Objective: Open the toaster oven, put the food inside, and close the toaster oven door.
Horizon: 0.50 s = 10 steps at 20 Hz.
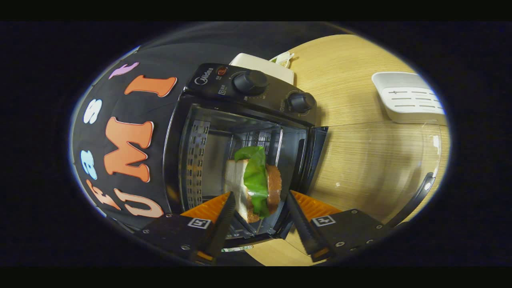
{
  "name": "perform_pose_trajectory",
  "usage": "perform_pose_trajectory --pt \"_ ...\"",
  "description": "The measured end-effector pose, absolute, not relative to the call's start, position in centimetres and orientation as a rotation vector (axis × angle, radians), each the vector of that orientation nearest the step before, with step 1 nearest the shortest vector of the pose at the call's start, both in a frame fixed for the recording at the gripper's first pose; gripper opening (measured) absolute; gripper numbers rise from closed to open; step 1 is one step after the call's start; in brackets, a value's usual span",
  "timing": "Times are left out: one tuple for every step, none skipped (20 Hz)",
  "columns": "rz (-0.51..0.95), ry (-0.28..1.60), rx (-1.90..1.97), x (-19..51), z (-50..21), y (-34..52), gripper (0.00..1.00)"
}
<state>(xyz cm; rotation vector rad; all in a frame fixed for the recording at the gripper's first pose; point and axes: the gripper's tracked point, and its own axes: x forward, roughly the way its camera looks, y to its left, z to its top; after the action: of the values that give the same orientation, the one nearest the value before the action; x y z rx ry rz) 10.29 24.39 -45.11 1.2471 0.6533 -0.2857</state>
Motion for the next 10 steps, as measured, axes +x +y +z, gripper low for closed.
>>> perform_pose_trajectory --pt "-0.268 0.652 1.245 10.1 -44.7 24.5 0.83" --pt "-0.253 0.65 1.232 9.7 -44.3 24.6 0.92" --pt "-0.237 0.648 1.208 9.1 -43.8 24.4 0.96" --pt "-0.227 0.646 1.178 8.4 -43.4 24.0 0.98" --pt "-0.218 0.645 1.149 7.7 -43.0 23.6 0.98" --pt "-0.205 0.643 1.124 6.8 -42.4 23.3 0.98" --pt "-0.185 0.646 1.103 5.9 -41.8 23.1 0.98" --pt "-0.156 0.649 1.081 4.8 -41.0 22.9 0.98" --pt "-0.129 0.649 1.045 3.9 -40.1 22.7 0.98" --pt "-0.104 0.645 0.986 2.9 -39.2 22.3 0.98"
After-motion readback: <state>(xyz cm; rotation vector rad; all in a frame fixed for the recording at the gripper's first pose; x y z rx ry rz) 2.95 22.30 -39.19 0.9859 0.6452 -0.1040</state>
